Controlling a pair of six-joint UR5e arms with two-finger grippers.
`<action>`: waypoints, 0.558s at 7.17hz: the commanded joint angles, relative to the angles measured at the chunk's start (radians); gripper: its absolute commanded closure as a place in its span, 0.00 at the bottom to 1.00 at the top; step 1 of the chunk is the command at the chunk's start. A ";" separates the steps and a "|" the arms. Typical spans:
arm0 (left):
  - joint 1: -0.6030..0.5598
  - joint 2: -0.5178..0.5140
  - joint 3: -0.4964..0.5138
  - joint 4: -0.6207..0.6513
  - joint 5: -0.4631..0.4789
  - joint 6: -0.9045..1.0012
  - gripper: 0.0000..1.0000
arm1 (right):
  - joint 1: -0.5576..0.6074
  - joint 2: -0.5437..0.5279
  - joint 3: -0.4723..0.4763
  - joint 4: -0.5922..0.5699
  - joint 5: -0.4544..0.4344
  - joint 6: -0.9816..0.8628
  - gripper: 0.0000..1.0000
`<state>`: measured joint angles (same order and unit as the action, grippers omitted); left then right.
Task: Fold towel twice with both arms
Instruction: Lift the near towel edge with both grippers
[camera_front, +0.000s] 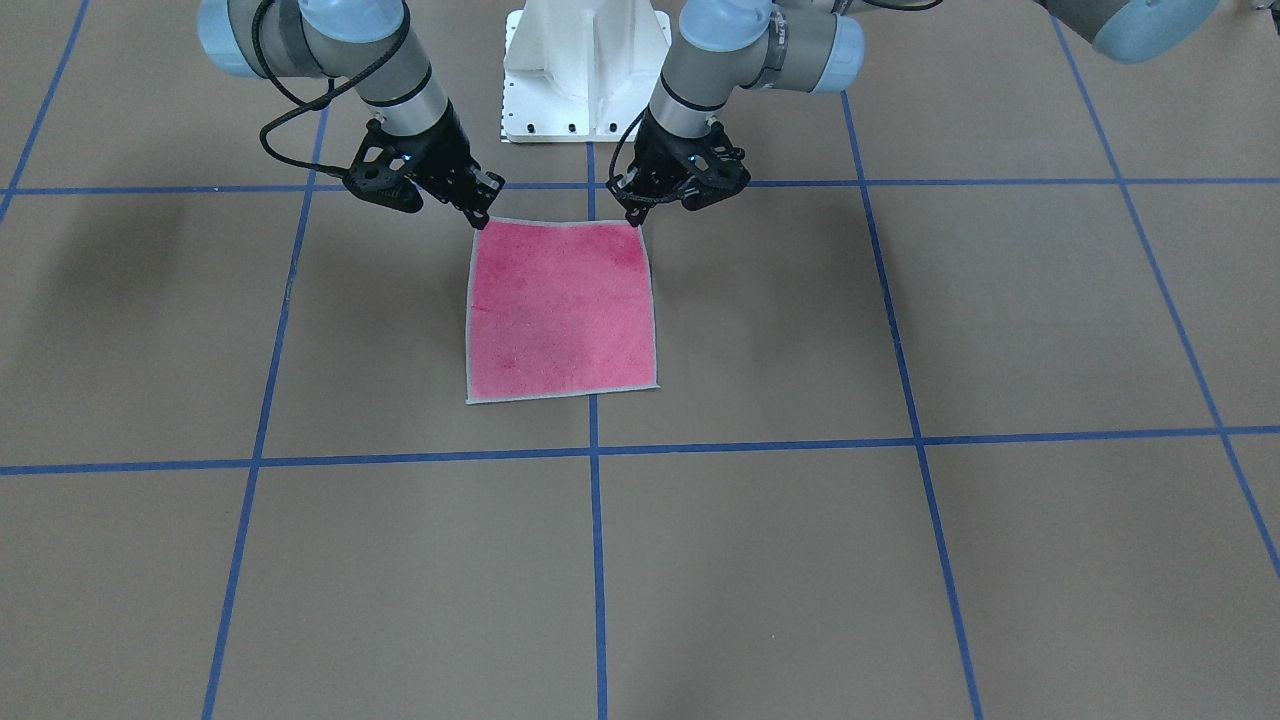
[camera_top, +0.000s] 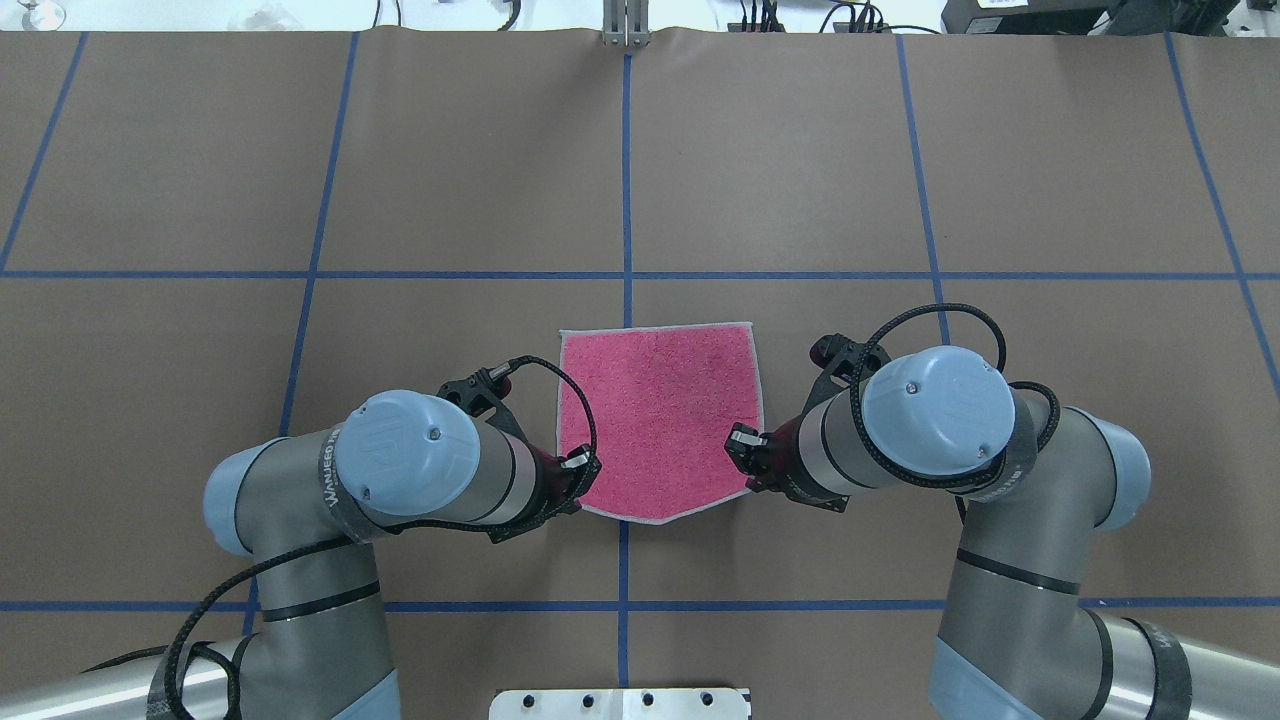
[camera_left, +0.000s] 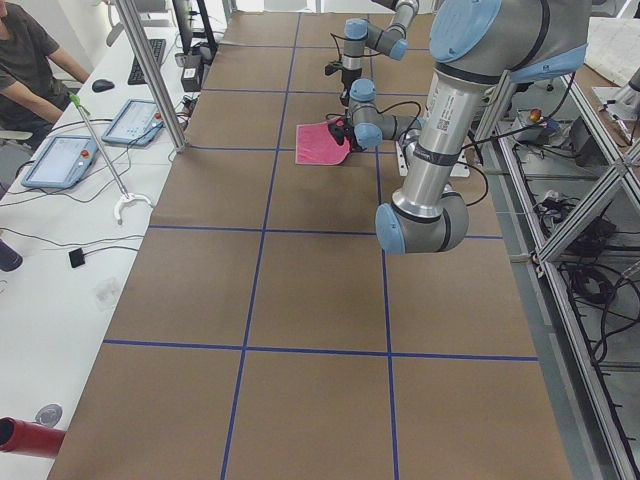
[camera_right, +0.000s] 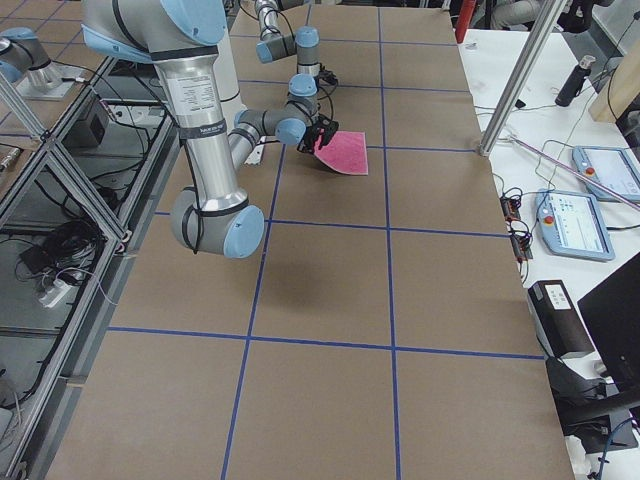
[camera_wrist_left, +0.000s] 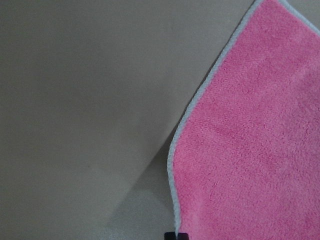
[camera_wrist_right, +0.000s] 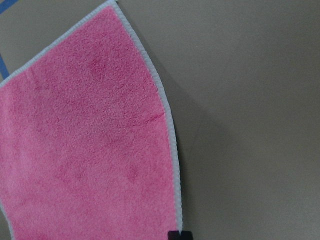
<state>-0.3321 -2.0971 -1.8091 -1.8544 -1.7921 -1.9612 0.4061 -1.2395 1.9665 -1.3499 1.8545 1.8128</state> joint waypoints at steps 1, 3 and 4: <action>-0.001 0.000 -0.004 0.001 -0.001 -0.001 1.00 | 0.000 -0.009 0.003 0.000 0.003 0.000 1.00; 0.001 -0.003 -0.004 0.000 -0.001 -0.001 1.00 | -0.001 -0.008 0.003 0.000 0.008 0.000 1.00; -0.011 -0.006 0.013 -0.003 0.000 0.001 1.00 | 0.010 0.000 -0.004 -0.002 0.026 0.000 1.00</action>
<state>-0.3344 -2.0998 -1.8093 -1.8552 -1.7929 -1.9616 0.4083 -1.2456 1.9675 -1.3502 1.8650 1.8132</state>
